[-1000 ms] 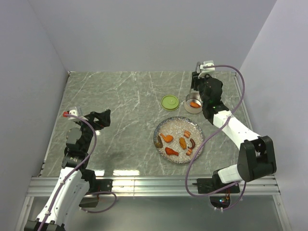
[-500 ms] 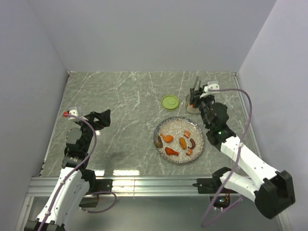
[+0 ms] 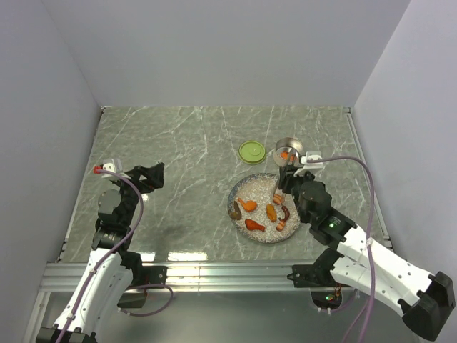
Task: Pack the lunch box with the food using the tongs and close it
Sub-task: Pick up the food using the clamp
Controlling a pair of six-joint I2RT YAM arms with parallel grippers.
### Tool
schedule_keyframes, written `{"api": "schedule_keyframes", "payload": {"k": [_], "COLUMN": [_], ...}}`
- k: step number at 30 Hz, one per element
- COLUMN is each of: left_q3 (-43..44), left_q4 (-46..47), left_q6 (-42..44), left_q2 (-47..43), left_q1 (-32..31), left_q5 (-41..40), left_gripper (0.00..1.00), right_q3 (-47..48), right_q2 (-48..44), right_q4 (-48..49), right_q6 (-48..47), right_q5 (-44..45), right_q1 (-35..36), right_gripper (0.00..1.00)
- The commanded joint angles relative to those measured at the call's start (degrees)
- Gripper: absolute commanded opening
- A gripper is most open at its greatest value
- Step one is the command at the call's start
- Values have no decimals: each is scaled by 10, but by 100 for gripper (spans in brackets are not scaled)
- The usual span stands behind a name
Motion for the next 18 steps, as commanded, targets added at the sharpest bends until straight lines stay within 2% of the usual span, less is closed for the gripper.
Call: {"api": "schedule_keyframes", "payload": {"k": [1, 6, 18], "left_q3": [-3, -4, -5], "left_q4": [29, 31, 46], "left_q6": [0, 0, -1], "left_q2": [-3, -5, 1], "left_q1": [1, 2, 1], "left_q5": [12, 15, 26], "left_gripper": [100, 100, 99], "right_q3": [15, 12, 9], "right_q2": [-31, -69, -77], "right_q4": [-77, -128, -143], "right_q6": [56, 86, 91], "right_q5": [87, 124, 184], "right_q1": [24, 47, 94], "right_gripper": [45, 45, 45]}}
